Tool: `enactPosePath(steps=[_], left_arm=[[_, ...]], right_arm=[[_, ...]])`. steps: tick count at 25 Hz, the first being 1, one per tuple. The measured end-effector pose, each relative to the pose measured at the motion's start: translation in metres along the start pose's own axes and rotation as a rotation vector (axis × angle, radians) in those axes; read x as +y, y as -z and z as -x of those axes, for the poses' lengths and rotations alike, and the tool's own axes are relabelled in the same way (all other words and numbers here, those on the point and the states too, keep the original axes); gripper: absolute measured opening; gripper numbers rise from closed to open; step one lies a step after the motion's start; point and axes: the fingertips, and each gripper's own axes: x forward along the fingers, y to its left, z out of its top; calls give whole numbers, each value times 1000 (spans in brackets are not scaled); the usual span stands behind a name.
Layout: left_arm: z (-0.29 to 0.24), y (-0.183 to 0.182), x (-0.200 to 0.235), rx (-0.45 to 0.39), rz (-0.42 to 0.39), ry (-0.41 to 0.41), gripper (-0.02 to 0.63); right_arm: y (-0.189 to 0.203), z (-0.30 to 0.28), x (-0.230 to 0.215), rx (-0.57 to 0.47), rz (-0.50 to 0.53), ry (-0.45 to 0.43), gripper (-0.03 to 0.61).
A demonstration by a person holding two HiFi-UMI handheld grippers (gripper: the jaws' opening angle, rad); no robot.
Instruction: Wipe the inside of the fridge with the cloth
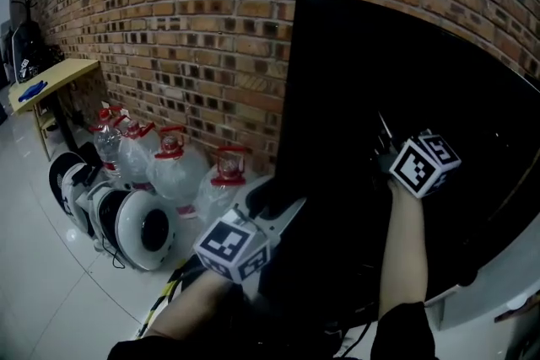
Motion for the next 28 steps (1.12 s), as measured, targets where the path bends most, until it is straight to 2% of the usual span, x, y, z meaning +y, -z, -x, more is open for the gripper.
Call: enactPosePath(steps=[5, 8, 10, 13, 15, 19, 28], left_arm=[[-2, 0, 1, -1, 9, 4, 238], [-1, 0, 0, 3, 10, 12, 242], [-2, 1, 1, -3, 14, 15, 245], [-2, 1, 3, -2, 14, 9, 249], [-1, 1, 3, -14, 12, 3, 247], [0, 1, 1, -14, 3, 4, 245], [2, 1, -1, -10, 4, 14, 247]], right_arm=[[-6, 26, 89, -24, -62, -273, 77], [-9, 41, 127, -19, -60, -369, 77], [-1, 41, 140, 13, -38, -400, 77], [18, 27, 141, 59, 9, -371, 77], [22, 22, 134, 54, -3, -348, 77], [30, 13, 109, 61, 28, -241, 78], [26, 11, 97, 19, -3, -284, 80]])
